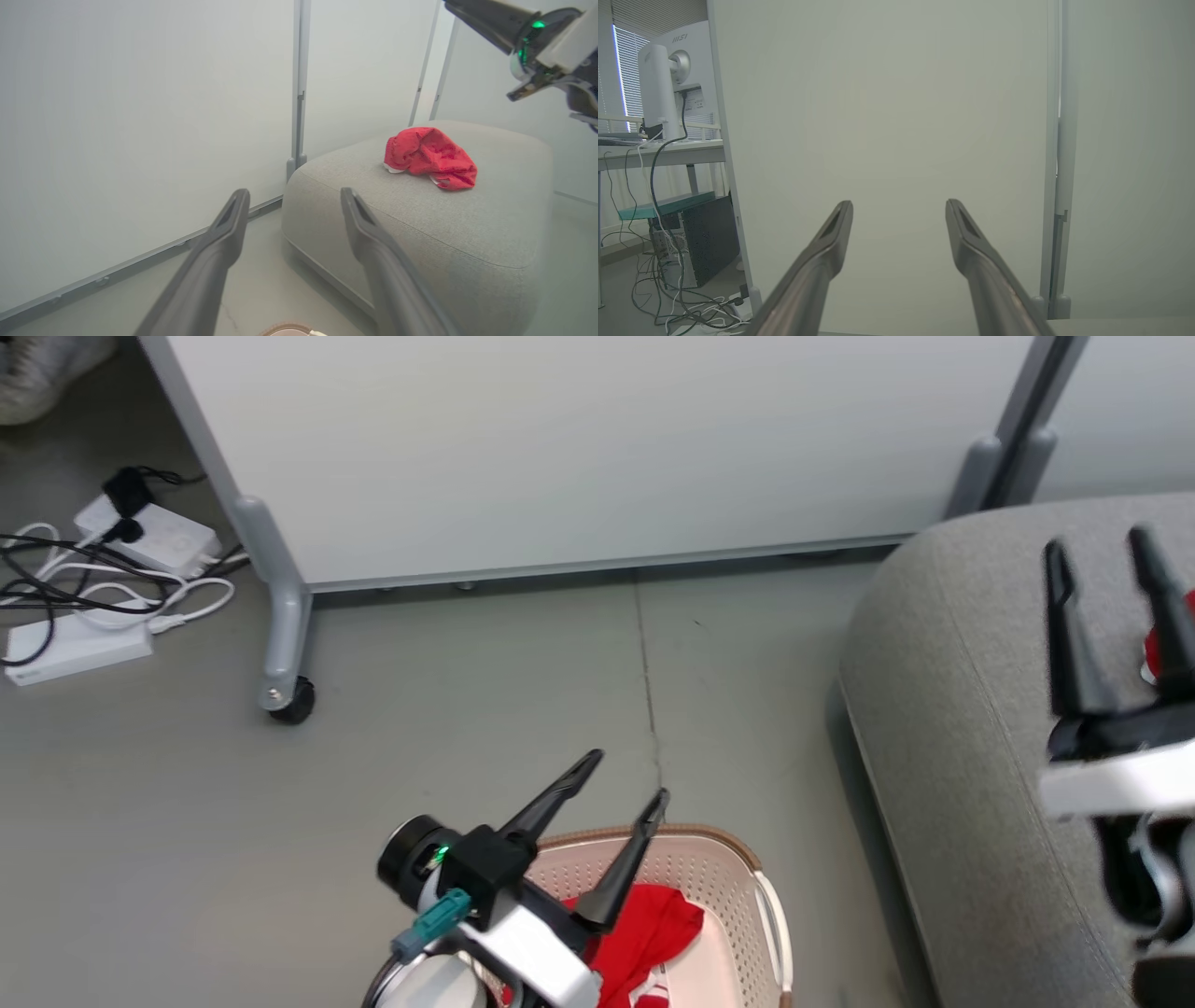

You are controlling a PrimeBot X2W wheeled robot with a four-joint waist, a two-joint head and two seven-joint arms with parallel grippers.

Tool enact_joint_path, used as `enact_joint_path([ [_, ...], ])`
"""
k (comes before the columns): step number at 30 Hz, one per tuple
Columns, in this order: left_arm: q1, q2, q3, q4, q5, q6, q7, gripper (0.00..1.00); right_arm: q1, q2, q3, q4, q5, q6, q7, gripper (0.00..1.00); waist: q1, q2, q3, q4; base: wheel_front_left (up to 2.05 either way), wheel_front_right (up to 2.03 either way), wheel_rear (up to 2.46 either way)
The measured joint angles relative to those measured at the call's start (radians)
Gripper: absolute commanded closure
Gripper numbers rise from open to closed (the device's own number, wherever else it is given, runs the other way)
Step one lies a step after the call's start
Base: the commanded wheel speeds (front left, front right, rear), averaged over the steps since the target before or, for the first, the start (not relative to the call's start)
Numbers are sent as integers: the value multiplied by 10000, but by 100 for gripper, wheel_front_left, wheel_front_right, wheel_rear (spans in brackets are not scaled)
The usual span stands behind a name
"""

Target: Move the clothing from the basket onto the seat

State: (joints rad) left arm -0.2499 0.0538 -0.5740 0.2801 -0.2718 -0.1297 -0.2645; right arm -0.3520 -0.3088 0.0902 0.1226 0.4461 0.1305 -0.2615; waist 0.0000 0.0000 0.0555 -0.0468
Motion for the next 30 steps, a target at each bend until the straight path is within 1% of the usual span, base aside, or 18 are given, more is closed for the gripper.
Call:
enact_joint_path([
  [3, 340, -25, 675, 90, 148, 19, 0, 0, 893, 617, -88, -142, -420, 0, 0, 0, 0, 0, -232, 311, 0, 0, 0],
  [4, 438, -27, 897, 121, 226, 84, 2, 0, 1165, 825, -142, -132, -600, 0, 0, 0, 0, 0, -291, 415, 0, 0, 0],
  [6, 614, -25, 1331, 167, 370, 265, 2, 0, 1649, 1348, -368, -56, -782, 0, 0, 0, 0, 0, -394, 618, 0, 0, 0],
  [8, 814, -44, 1749, 150, 418, 481, 0, 0, 2072, 1693, -405, -29, -1181, 0, 0, 0, 0, 0, -480, 810, 0, 0, 0],
  [11, 1097, -36, 2201, 48, 355, 953, 2, 0, 2568, 2190, -535, -6, -1461, 0, 0, 0, 0, 0, -585, 1044, 0, 0, 0],
  [14, 1343, -42, 2474, 17, 414, 1365, 2, 0, 2985, 2439, -844, 81, -1779, 2, 0, 0, 0, 0, -649, 1232, 0, 0, 0],
  [18, 1655, -46, 2742, 12, 261, 1691, 2, 0, 3548, 2550, -1001, 236, -2098, 0, 0, 0, 0, 0, -713, 1440, 0, 0, 0],
  [21, 1866, -46, 2938, -38, -104, 1722, 2, 0, 3794, 2592, -1085, 234, -2084, 0, 0, 0, 0, 0, -739, 1510, 0, 0, 0],
  [24, 1950, -48, 3035, -90, -119, 1827, 2, 0, 3976, 2604, -869, 226, -2201, 0, 0, 0, 0, 0, -737, 1547, 0, 0, 0],
  [27, 2038, -50, 3091, -127, -184, 1896, 2, 0, 4056, 2610, -882, 226, -2100, 0, 0, 0, 0, 0, -758, 1555, 0, 0, 0],
  [30, 2057, -52, 3101, -142, -199, 1835, 2, 0, 4085, 2608, -874, 238, -2002, 0, 0, 0, 0, 0, -785, 1546, 0, 0, 0],
])
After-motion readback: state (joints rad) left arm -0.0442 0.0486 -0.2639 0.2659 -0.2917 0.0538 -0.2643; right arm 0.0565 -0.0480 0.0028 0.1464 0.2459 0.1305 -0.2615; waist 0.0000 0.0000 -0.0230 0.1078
